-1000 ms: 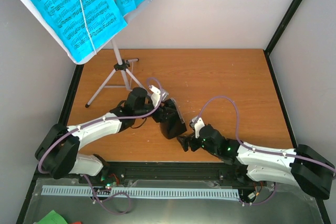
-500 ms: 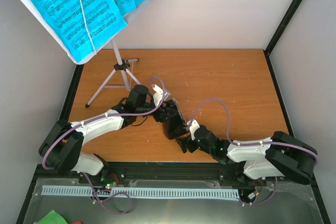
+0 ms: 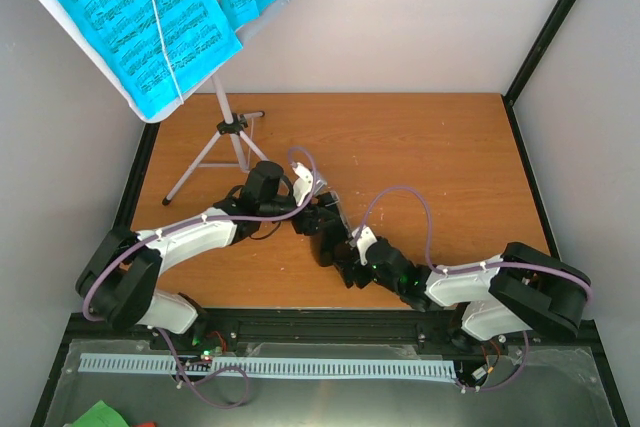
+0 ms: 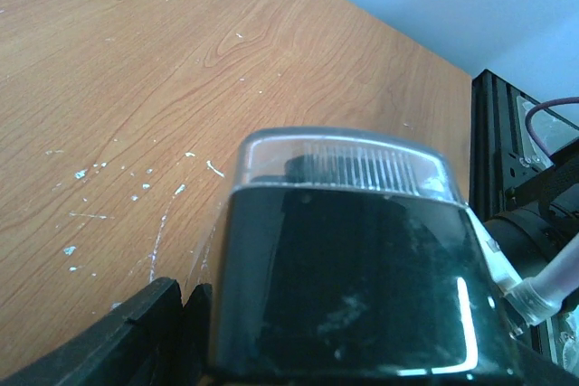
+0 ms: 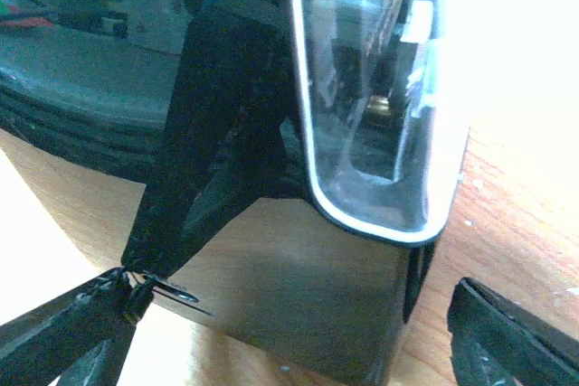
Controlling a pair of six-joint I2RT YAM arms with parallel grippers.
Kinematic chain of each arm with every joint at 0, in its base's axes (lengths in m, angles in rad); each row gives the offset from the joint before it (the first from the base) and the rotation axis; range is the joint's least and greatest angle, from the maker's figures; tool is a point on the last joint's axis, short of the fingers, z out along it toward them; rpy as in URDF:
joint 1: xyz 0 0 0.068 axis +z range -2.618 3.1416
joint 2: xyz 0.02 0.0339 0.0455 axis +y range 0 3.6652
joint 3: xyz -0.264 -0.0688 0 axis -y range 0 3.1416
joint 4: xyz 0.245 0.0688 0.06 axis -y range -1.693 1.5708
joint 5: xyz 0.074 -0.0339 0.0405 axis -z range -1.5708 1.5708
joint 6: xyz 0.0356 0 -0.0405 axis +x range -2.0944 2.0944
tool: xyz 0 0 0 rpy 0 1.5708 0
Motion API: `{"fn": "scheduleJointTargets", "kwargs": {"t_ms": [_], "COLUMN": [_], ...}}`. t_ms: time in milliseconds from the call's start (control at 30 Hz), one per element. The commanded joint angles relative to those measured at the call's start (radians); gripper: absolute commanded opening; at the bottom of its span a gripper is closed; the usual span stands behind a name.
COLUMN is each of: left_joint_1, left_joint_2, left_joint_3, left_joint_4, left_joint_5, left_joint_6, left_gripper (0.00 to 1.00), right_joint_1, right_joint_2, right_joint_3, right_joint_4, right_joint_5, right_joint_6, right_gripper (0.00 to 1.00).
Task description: Pack up the instrument practice props
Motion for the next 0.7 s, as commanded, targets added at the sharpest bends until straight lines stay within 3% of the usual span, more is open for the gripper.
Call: {"fn": "scheduleJointTargets", "kwargs": {"t_ms": [0,100,267,333,433,533,600,667], "left_joint_1": [0.005,0.004,0.005,0.005,0.004,0.004,0.004,0.004], "left_joint_2": [0.018,0.03,0.029,0.026,0.024,0.02,0.008,-0.016], "left_joint_3": [-0.005,-0.004,-0.016,-0.024,-0.036,-0.051,-0.062,-0.073], "left_joint_4": [-0.028,-0.024,-0.007,0.002,0.017,0.034,0.049,0.065], "left_joint_5": [0.079,0.085,0.093,0.089,0.09,0.071,0.059,0.04], "left_joint_6": [0.029,0.038,0.063,0.074,0.101,0.105,0.095,0.07], "left_gripper": [0.41,0.4,0.4,0.4,0.43,0.59,0.77,0.88], "right_joint_1": [0.006,0.006,0.007,0.006,0.006,0.007,0.005,-0.002], "right_joint_2": [-0.002,0.001,-0.022,-0.042,-0.099,-0.207,-0.307,-0.418], "right_joint_3": [0.012,0.01,-0.009,-0.015,-0.02,-0.037,-0.044,-0.046], "right_joint_4": [0.056,0.053,0.054,0.041,-0.008,-0.089,-0.189,-0.293], "right_joint_5": [0.027,0.029,0.034,0.035,0.039,0.057,0.091,0.131], "right_joint_6": [-0.01,-0.008,-0.002,0.006,0.038,0.079,0.122,0.168], "right_gripper": [0.87,0.75,0.64,0.65,0.84,0.97,0.97,0.97]}}
